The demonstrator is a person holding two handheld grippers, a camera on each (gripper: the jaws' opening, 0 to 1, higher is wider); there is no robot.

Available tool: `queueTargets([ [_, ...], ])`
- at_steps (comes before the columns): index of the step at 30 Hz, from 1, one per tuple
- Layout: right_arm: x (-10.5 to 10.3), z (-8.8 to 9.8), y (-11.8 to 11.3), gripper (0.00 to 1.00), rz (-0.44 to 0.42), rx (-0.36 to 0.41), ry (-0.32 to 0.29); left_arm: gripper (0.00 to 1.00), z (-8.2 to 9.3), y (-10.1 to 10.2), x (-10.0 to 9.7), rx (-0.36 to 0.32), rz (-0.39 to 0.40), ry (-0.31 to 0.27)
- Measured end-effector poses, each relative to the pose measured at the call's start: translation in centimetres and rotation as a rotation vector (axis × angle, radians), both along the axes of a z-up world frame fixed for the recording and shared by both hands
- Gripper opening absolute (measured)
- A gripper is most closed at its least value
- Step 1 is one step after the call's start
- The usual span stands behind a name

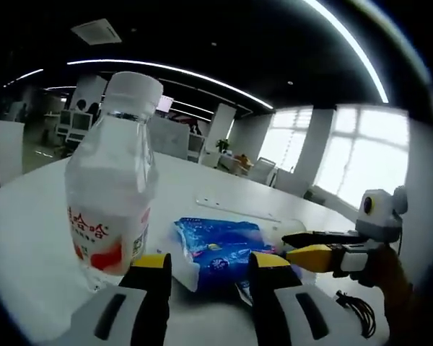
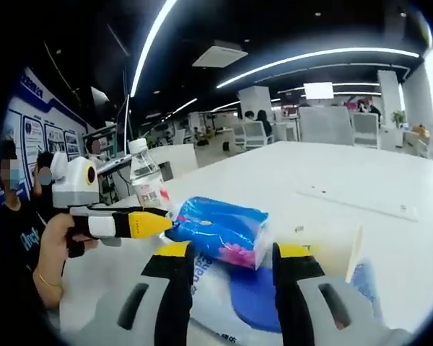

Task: Arrange the tabletop items into an orderly group along one side of the table until the central work area is clear of visible clutter.

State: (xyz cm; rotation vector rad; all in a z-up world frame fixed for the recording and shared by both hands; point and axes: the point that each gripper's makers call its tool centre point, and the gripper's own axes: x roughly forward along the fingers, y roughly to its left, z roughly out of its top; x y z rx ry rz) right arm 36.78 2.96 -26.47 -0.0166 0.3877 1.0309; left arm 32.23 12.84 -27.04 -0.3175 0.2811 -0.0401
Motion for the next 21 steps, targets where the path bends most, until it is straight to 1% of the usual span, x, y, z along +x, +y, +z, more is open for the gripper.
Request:
queueTargets([
  [1,0.1,0.0,0.1,0.37,-0.01,0.001,0.005,0.4,-0.1,0.1,0.1,-0.001,0.003,0.003],
  [4,0.7,-0.3,0.4,0.29,-0.034,-0.014,0.007,0.39,-0.2,0.5,0.4,-0.001,0.013,0.016],
  [6,1.1,-0.6,0.4,0.24,-0.054,-0.039,-0.006,0.39,-0.2,0.6,0.5,0.031,0.01,0.02],
  [7,1.1,-0.7,0.5,0.23,-0.05,-0.045,-0.009,0.38,-0.3,0.7,0.4,0.034,0.016,0.022],
  [11,1.2,-1.1,0.7,0.23,-0.05,-0.061,-0.004,0.37,-0.4,0.9,0.3,0.035,0.022,0.018],
  [15,1.6,-1.8,0.5,0.22,-0.085,-0.08,0.002,0.34,-0.4,0.6,0.5,0.023,0.011,0.007],
  [17,1.4,-2.1,0.4,0.21,-0.097,-0.072,0.028,0.33,-0.6,0.6,0.5,0.026,0.013,0.009],
  [19,1.3,-2.2,0.4,0.18,-0.101,-0.061,0.042,0.3,-1.0,0.7,0.5,0.026,0.016,0.015],
  [21,1.4,-2.3,0.3,0.16,-0.11,-0.063,0.037,0.26,-1.2,1.1,0.4,0.019,0.025,0.017],
])
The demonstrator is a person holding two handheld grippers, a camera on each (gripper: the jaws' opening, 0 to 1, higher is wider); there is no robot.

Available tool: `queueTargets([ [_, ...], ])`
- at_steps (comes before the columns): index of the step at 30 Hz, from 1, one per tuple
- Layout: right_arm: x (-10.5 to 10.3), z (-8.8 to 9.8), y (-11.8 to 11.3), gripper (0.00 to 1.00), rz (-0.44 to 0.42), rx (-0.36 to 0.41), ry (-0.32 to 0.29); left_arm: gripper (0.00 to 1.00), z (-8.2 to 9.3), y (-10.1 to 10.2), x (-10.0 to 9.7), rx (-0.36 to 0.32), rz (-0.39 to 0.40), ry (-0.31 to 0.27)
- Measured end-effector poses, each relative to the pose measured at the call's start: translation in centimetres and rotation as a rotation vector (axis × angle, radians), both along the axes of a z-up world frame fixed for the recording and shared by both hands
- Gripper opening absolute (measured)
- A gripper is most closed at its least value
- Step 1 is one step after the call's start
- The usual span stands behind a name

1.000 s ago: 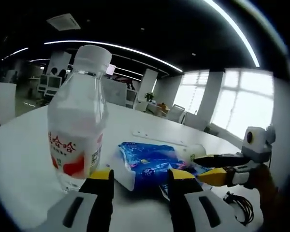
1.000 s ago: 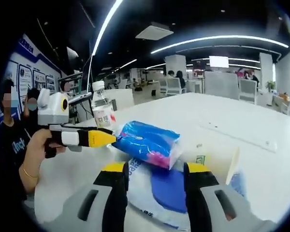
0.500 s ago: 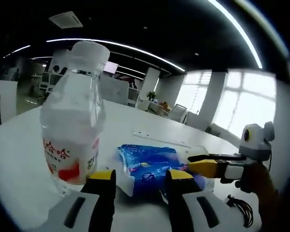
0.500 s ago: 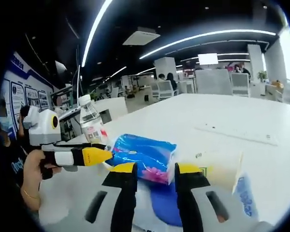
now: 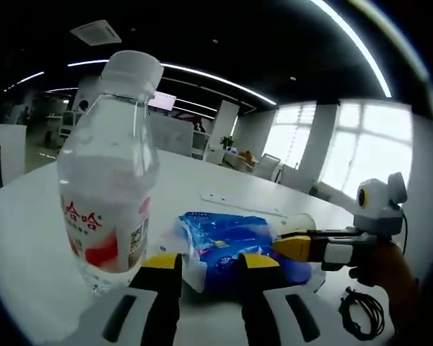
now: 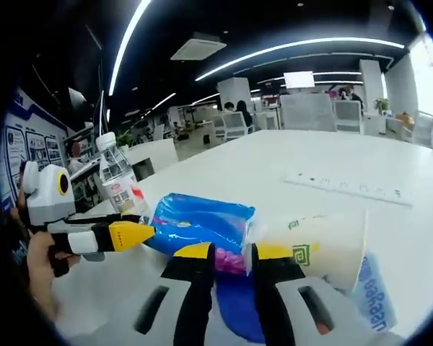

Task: Arrange the tabletop items into an orderly group along one side of the table until the central work area is clear of visible clutter.

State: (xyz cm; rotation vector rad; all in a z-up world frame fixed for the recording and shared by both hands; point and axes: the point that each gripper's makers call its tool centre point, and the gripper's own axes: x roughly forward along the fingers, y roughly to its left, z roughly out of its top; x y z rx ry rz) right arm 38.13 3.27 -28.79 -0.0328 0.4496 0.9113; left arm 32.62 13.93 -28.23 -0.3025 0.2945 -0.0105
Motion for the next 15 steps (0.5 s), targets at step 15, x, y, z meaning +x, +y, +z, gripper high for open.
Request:
queueTargets([
  [15,0.4,-1.1,-0.8,0.01,-0.091,-0.039,0.008,0.18,-0.7,-0.3,-0.1,0.084,-0.016,0.014],
])
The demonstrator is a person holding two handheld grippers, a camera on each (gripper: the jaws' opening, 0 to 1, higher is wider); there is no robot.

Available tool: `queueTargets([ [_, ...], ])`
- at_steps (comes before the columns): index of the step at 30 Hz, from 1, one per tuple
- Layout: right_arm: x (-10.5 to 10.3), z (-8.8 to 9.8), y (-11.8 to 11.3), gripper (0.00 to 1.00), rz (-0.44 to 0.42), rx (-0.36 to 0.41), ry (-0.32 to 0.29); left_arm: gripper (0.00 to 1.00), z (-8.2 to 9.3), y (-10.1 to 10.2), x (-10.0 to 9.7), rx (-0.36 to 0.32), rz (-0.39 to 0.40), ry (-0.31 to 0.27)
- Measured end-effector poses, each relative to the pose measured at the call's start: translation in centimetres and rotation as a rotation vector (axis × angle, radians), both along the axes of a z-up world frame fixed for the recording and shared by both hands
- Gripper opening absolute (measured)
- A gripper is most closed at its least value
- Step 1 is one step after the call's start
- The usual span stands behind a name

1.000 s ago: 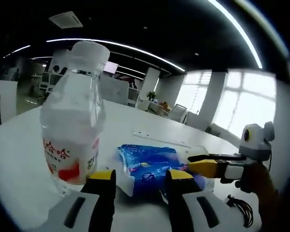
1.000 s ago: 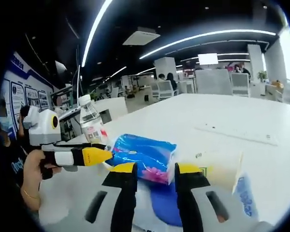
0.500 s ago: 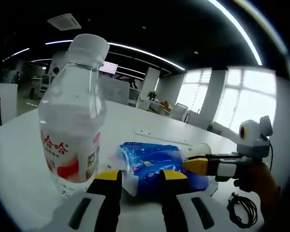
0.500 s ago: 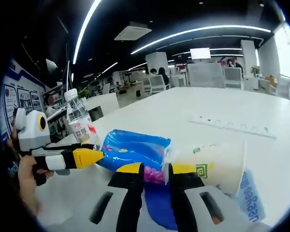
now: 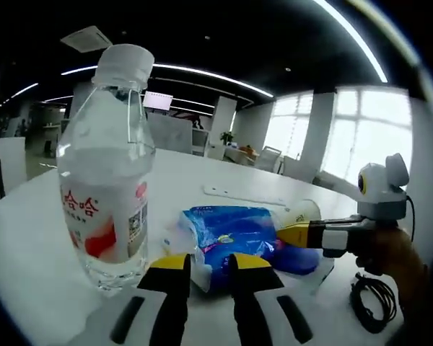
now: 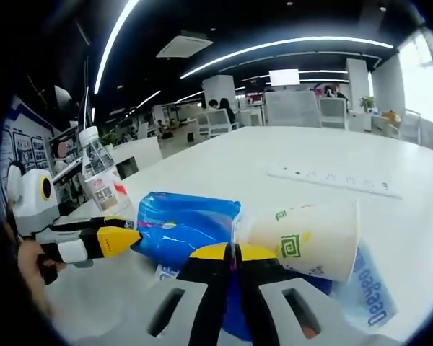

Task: Arrange the tabletop items into an orderly group along one side of the table until the central work area is clear of visible clutter.

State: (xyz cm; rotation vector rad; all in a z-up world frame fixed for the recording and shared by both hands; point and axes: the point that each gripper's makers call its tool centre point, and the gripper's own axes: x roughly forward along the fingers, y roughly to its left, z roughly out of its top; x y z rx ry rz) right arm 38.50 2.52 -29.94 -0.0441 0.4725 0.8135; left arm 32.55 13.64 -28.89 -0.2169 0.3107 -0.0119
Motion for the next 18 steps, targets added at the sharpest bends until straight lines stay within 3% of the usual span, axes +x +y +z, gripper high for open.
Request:
queueTargets([
  [7,-0.3,0.1,0.0,0.0,-0.011,-0.003,-0.004,0.12,0.5,-0.5,-0.7,0.078,-0.003,-0.014],
  [10,-0.4,0.3,-0.1,0.0,-0.013,-0.002,-0.008,0.03,0.7,-0.3,-1.0,0.118,0.0,-0.019],
  [13,-0.6,0.6,0.0,0.0,-0.008,0.006,-0.007,0.01,0.5,0.3,-0.7,0.097,0.012,0.0],
  [18,-0.6,0.8,0.0,0.0,-0.011,-0.005,-0.019,0.0,0.9,0.5,-0.8,0.076,0.016,-0.021],
])
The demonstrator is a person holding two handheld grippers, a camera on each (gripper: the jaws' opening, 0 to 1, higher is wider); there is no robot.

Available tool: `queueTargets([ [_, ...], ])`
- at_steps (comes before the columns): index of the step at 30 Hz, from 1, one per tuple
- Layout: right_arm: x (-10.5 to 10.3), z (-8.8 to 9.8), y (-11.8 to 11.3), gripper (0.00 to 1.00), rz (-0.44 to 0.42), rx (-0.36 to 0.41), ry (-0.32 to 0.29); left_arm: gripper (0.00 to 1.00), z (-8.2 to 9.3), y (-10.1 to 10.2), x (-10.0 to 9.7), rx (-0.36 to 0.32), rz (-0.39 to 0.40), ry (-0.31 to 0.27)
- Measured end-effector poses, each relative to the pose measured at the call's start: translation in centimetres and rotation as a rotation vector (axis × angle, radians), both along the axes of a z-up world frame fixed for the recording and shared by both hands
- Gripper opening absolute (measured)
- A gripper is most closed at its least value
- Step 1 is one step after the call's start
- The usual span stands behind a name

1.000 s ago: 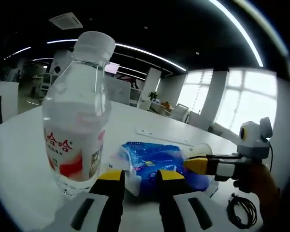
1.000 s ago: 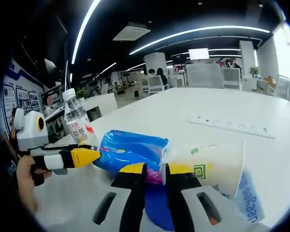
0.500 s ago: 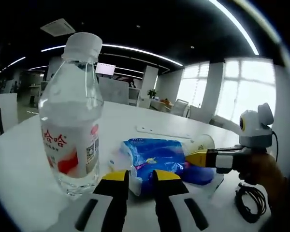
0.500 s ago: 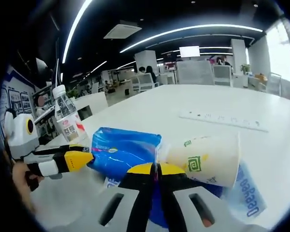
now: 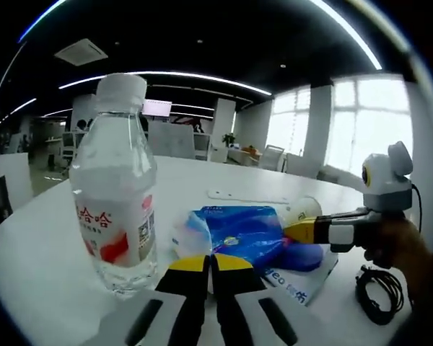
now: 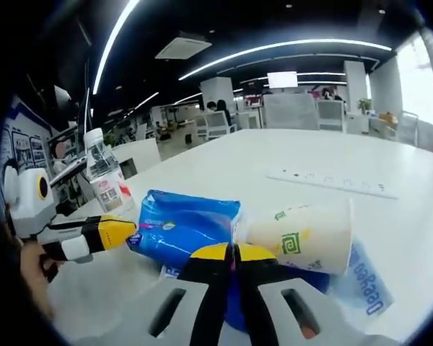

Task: Arrange the tabletop items into an orderly group along one side of the table until the central work area is clear of visible clutter.

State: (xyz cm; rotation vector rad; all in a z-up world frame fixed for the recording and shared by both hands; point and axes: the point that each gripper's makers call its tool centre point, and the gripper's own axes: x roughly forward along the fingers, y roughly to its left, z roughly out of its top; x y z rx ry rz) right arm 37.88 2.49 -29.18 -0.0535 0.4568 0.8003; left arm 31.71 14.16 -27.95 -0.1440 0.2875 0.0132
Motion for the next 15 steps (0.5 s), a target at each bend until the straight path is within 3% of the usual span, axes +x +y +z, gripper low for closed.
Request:
queueTargets([
  [15,-0.8,1.2,-0.8,0.0,0.001,0.018,-0.017,0.0,1.5,-0.3,-0.5,0.031,-0.005,-0.063],
])
